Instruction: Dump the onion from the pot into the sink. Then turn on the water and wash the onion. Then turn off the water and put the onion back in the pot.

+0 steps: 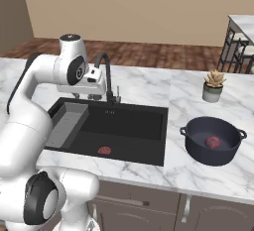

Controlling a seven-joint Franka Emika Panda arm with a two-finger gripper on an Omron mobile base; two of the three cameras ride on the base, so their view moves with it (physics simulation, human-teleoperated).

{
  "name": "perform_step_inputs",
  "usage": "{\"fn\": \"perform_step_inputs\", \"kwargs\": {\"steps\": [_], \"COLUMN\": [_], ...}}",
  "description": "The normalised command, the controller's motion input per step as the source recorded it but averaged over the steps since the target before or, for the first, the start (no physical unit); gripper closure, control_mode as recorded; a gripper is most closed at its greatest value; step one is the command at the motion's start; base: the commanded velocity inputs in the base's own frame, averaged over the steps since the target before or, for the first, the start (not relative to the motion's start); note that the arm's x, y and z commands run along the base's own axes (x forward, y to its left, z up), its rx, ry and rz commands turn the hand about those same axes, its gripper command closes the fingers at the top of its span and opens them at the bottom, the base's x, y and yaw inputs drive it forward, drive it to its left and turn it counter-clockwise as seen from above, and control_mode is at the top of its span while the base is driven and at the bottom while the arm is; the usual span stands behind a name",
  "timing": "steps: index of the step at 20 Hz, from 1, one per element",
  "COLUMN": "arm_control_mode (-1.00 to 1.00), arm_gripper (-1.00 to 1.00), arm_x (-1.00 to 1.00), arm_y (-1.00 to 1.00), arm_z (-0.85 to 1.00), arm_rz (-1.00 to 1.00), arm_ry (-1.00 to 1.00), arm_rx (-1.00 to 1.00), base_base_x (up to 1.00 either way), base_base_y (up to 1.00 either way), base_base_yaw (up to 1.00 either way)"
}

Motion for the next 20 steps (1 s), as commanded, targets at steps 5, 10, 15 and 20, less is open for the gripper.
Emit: {"fn": "perform_step_inputs", "kwargs": {"steps": [5,10,15,20], "arm_control_mode": [-1.0,-1.0,-1.0,-1.0], "arm_gripper": [-1.0,-1.0,-1.0,-1.0], "arm_x": [0.0,-0.25,-0.43,-0.41], "arm_y": [-0.02,-0.37,-0.63,-0.56], "arm_z": [0.0,-0.01,-0.06,-0.14], "arm_rz": [-0.01,-0.12,-0.22,-0.23], "arm_ry": [-0.03,-0.05,-0.02,0.0], "arm_rx": [0.0,0.08,0.15,0.11], "base_base_x": [0.0,0.0,0.0,0.0], "base_base_y": [0.0,0.0,0.0,0.0], "base_base_yaw": [0.0,0.0,0.0,0.0]}}
